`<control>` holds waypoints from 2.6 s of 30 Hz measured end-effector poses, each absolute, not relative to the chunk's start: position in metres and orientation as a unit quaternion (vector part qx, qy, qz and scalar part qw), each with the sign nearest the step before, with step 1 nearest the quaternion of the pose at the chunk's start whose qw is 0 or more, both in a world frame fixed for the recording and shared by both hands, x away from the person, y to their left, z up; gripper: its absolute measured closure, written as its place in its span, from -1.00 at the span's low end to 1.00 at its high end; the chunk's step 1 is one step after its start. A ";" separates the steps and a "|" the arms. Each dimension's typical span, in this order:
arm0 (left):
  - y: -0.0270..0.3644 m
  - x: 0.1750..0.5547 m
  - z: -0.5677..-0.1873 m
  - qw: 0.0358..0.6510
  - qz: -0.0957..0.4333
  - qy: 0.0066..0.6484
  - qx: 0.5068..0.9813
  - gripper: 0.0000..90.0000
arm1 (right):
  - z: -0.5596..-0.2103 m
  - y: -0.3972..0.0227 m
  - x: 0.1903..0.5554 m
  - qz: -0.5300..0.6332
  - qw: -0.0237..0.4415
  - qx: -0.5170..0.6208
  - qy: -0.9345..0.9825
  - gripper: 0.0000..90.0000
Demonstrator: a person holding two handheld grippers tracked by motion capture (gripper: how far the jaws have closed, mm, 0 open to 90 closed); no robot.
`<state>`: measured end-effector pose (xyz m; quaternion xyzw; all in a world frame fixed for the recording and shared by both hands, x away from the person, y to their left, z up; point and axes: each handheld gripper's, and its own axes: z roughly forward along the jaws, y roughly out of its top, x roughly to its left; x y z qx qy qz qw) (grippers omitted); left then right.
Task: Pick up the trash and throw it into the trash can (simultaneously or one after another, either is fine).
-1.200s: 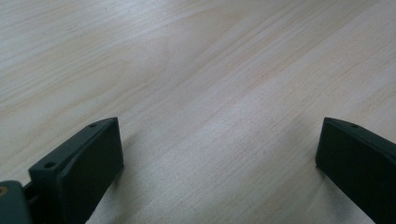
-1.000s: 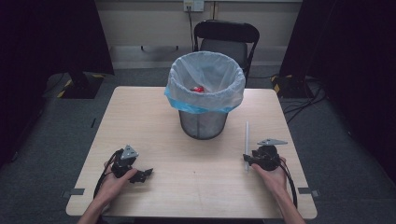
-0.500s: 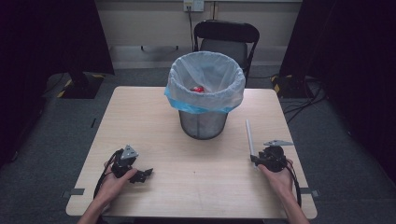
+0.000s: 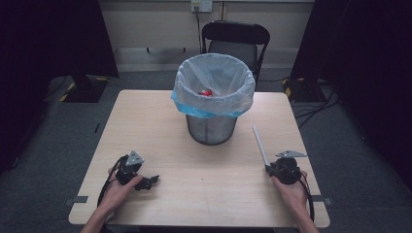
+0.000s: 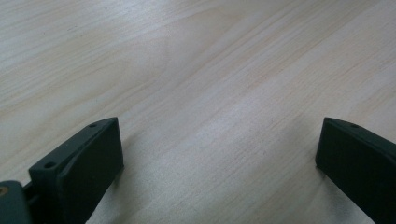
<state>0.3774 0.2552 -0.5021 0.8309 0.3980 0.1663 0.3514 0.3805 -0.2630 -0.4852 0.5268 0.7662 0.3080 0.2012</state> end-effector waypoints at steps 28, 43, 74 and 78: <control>0.255 0.377 -0.502 0.351 0.167 0.398 0.831 -0.99 | -0.483 -0.260 0.385 0.297 0.196 0.552 0.754 0.77; 0.255 0.377 -0.502 0.351 0.166 0.398 0.831 -0.99 | -0.476 -0.273 0.388 0.341 0.162 0.575 0.725 0.79; 0.255 0.377 -0.502 0.352 0.166 0.398 0.831 -1.00 | -0.412 -0.273 0.410 0.422 0.214 0.572 0.670 0.80; 0.255 0.377 -0.502 0.352 0.166 0.398 0.831 -1.00 | -0.402 -0.270 0.414 0.419 0.228 0.565 0.673 0.80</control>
